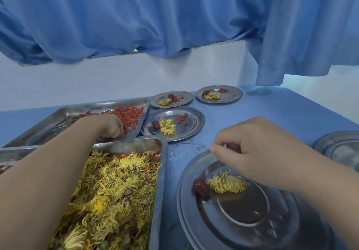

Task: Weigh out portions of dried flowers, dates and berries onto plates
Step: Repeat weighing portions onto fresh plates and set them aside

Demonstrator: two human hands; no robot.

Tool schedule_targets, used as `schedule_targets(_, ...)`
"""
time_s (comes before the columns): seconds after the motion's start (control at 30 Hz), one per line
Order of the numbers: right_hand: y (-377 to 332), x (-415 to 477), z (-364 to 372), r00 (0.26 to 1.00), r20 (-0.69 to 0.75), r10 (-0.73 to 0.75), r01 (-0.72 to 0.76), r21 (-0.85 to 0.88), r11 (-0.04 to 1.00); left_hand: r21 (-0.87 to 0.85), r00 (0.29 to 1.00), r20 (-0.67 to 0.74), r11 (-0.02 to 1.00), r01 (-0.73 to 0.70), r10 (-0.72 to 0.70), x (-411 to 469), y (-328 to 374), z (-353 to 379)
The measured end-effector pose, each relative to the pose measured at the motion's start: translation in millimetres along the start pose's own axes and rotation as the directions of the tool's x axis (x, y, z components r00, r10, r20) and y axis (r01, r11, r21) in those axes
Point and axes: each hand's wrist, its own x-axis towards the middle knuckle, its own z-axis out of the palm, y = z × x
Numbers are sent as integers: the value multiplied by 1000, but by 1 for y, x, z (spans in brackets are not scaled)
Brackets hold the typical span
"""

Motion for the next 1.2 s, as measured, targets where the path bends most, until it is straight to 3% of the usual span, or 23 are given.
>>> schedule_targets(0.23, 0, 1, -3, 1000, -12, -18, 18, -5, 1000, -42, 999, -31, 999, 6, -7, -3, -3, -5)
schedule_targets(0.5, 1, 1, -7, 1000, -17, -26, 27, 22, 999, -155, 964, -259, 983, -98, 55, -15, -4, -10)
schedule_targets(0.87, -1, 2, -14, 997, -50, -52, 54, 40, 998, -389, 908, -415, 891, -232, 55, -45, -3, -7)
schedule_targets(1.03, 0, 0, -26, 994, -97, -49, 57, 78, 995, -736, 951, -302, 620, -273, 60, -76, 20, -6)
schedule_targets(1.1, 2, 1, -32, 992, -116, -42, 55, 109, 992, -889, 973, -188, 399, -226, 132, -96, 37, -8)
schedule_targets(1.17, 2, 0, -39, 991, -133, -27, 44, 126, 991, -978, 959, -101, 150, -144, 263, -119, 55, -9)
schedule_targets(1.2, 2, 0, -43, 990, -138, -19, 37, 131, 991, -991, 941, -81, 75, -111, 328, -132, 65, -8)
